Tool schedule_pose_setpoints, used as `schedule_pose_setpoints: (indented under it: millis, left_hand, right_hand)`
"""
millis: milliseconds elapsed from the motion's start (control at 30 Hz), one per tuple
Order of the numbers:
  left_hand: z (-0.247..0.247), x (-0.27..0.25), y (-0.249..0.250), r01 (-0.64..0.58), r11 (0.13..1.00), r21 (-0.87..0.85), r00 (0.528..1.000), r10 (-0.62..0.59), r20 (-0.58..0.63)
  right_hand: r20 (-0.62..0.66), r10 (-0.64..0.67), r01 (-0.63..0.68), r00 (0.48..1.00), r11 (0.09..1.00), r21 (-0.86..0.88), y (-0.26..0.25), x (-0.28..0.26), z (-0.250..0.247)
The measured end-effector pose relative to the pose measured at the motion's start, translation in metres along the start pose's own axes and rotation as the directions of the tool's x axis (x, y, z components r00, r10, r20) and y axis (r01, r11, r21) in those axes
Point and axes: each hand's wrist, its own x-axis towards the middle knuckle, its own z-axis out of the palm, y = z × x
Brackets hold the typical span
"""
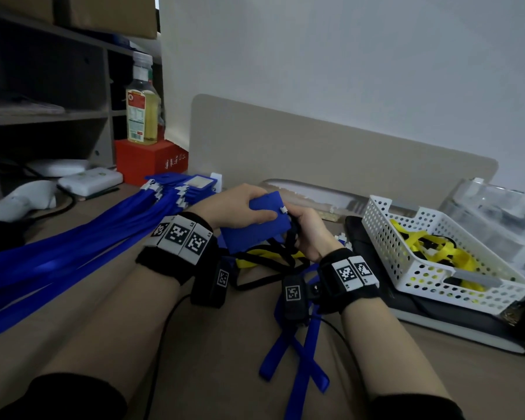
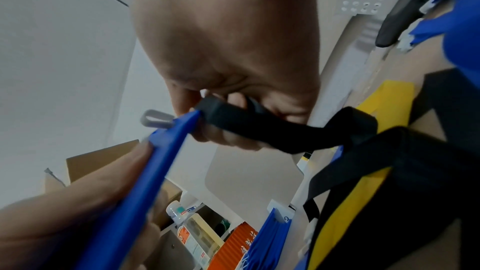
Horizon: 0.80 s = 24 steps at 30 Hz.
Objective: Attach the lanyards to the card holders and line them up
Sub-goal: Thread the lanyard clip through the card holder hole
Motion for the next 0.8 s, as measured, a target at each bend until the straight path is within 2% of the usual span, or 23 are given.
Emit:
schedule_pose_setpoints:
  millis: [133,233,400,500,633,700,767,800]
  left_hand:
    - [0.0,-0.001,0.004,0.047,0.987,-0.153,0.999,-0.049,-0.008]
    - [0.001,-0.001,0.007,0.103,0.963,-0.251,0.994,-0.108,-0.007]
    - [-0.002,-0.001,0.012,0.102,0.967,-0.235,0.993,-0.111,-0.029]
    - [-0.004,-0.005,0.011,0.078,0.961,-0.266,0.996,-0.084,-0.01]
    - [-0.006,-0.009,0.01,0.073,0.942,-0.327,0.997,-0.065,0.035]
    - [-0.005,-0.01,0.01,0.075,0.939,-0.336,0.997,-0.063,0.045]
    - [-0.005,-0.009,0.01,0.098,0.947,-0.307,0.995,-0.092,0.033]
    - [-0.005,-0.007,0.009,0.112,0.956,-0.271,0.994,-0.112,0.017]
  right_hand:
    - [-0.057,-0.079,0.082,0.995,0.996,0.047,0.0,-0.003,0.004]
    - [-0.043,-0.124,0.126,0.991,0.991,0.049,0.0,-0.006,0.006]
    - [-0.073,-0.206,0.205,0.976,0.979,-0.019,-0.005,-0.008,0.012]
    - [-0.065,-0.198,0.196,0.978,0.98,-0.028,-0.004,-0.008,0.009]
    - [0.024,-0.166,0.166,0.986,0.986,0.013,-0.002,-0.009,0.001]
    - [0.018,-0.169,0.169,0.985,0.986,0.007,-0.002,-0.011,0.001]
    - [-0.016,-0.232,0.231,0.973,0.972,-0.03,-0.001,-0.011,0.002]
    - [-0.05,-0.3,0.294,0.952,0.95,-0.104,0.001,-0.006,0.0]
